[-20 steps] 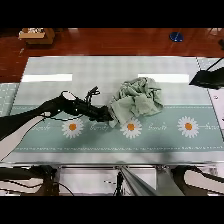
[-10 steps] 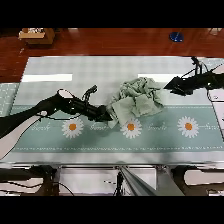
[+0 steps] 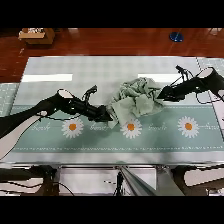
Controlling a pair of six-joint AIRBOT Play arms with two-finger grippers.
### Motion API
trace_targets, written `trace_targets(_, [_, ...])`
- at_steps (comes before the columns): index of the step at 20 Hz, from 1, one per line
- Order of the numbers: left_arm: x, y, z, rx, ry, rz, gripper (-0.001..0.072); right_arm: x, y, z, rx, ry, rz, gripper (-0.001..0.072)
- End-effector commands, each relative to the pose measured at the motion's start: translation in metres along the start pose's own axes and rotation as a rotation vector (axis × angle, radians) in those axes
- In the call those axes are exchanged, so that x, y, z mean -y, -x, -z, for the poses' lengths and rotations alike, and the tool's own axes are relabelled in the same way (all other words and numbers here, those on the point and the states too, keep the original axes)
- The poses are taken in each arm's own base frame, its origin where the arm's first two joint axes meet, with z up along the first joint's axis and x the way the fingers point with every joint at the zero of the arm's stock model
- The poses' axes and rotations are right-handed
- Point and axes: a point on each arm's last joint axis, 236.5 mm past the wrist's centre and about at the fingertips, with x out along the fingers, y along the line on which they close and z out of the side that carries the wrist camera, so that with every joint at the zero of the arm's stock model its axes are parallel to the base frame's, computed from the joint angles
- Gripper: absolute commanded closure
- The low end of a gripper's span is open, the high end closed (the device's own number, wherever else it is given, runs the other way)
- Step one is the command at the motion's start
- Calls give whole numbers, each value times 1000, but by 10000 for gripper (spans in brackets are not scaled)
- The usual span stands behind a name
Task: Fold the shirts.
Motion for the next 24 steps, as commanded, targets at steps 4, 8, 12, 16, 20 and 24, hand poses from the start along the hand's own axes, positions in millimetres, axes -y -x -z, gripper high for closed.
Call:
trace_targets(4, [10, 11, -7, 21, -23, 17, 685, -18, -23, 12, -79, 61, 20, 684])
trace_targets(8, [76, 88, -47, 214, -217, 65, 686, -43, 82, -25, 122, 195, 56, 685])
trace_targets(12, [178, 242, -69, 607, -498, 54, 686, -103, 243, -44, 527, 299, 115, 685])
trace_targets(16, [281, 367, -20, 944, -773, -28, 686, -192, 384, -9, 944, 416, 116, 686])
trace_targets(20, [311, 428, 27, 1139, -893, -319, 686, -225, 476, 42, 1237, 413, 181, 686])
trace_targets(24, [269, 437, 40, 1108, -784, -548, 686, -188, 452, 76, 1071, 356, 340, 686])
